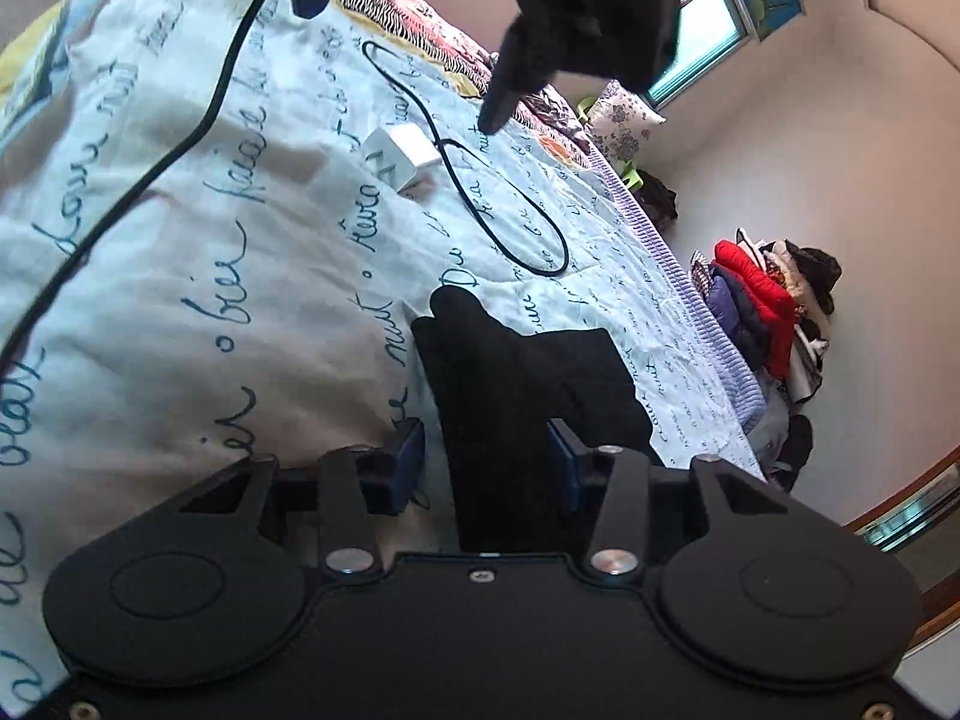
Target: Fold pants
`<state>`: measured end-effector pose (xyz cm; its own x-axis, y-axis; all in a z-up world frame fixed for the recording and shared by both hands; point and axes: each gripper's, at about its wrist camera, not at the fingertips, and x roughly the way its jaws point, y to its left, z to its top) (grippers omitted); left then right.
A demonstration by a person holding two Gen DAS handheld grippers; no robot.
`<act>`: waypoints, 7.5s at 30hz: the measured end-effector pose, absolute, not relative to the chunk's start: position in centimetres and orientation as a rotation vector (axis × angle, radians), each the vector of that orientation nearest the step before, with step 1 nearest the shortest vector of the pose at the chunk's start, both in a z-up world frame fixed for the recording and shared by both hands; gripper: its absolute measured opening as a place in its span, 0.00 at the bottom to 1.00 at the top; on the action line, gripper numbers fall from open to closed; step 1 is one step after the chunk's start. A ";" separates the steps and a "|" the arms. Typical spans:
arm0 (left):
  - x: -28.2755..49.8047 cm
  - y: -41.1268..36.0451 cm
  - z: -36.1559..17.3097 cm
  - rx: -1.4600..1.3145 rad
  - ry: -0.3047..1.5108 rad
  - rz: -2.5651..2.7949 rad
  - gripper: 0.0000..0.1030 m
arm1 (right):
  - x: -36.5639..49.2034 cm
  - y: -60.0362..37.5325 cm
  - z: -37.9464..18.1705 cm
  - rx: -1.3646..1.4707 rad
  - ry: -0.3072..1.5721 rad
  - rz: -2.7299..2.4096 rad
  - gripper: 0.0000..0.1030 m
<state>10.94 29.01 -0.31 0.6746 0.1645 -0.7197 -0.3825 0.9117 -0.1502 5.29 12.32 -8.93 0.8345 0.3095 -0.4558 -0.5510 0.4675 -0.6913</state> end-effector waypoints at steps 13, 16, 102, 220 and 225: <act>17.0 30.3 -5.5 -0.691 0.912 -0.023 0.92 | 6.2 10.9 -7.2 -0.758 0.300 0.558 0.14; 18.7 30.2 -6.4 -0.780 0.921 -0.096 0.92 | 6.7 8.4 -5.0 -0.576 0.323 0.601 0.13; 9.4 -22.1 -3.2 0.062 0.778 -0.511 0.31 | 1.4 -36.3 -11.6 0.861 0.447 0.212 0.13; 12.6 0.7 0.8 0.065 0.756 -0.069 0.90 | 4.3 -28.6 -6.0 0.142 0.571 0.058 0.38; 10.9 -5.5 -3.9 0.229 0.795 -0.179 0.88 | 6.3 -29.3 -7.7 0.143 0.650 -0.001 0.36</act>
